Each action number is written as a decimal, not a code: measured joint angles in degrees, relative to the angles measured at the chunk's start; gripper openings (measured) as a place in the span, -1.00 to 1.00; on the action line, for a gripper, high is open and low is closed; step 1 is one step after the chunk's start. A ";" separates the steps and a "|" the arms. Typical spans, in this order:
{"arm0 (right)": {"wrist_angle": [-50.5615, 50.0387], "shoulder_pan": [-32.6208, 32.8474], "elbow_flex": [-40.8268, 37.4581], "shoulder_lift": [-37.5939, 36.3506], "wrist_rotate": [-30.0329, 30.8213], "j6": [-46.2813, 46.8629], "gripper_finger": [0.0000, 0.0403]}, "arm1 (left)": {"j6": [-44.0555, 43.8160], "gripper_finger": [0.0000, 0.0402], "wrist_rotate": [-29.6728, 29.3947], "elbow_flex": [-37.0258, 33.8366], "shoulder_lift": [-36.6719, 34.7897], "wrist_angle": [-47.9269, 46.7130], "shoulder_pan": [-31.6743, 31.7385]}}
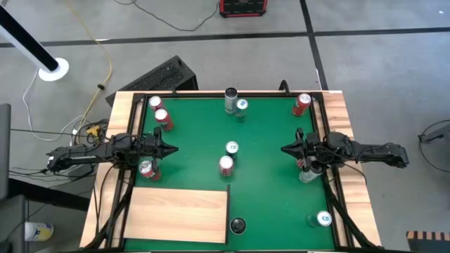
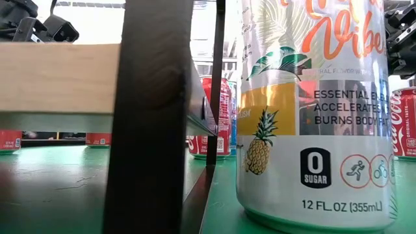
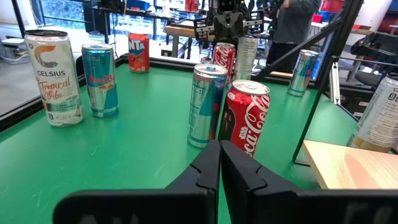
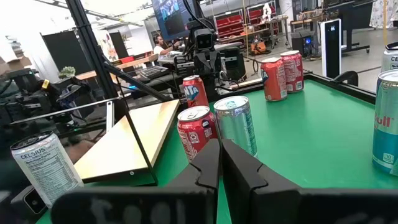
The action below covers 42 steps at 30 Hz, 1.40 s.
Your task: Place canned beverage on shelf
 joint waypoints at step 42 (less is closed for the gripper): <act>0.00 0.00 0.02 -0.01 0.00 0.00 -0.78 | -13.27 -1.00 0.15 0.01 0.00 0.02 0.01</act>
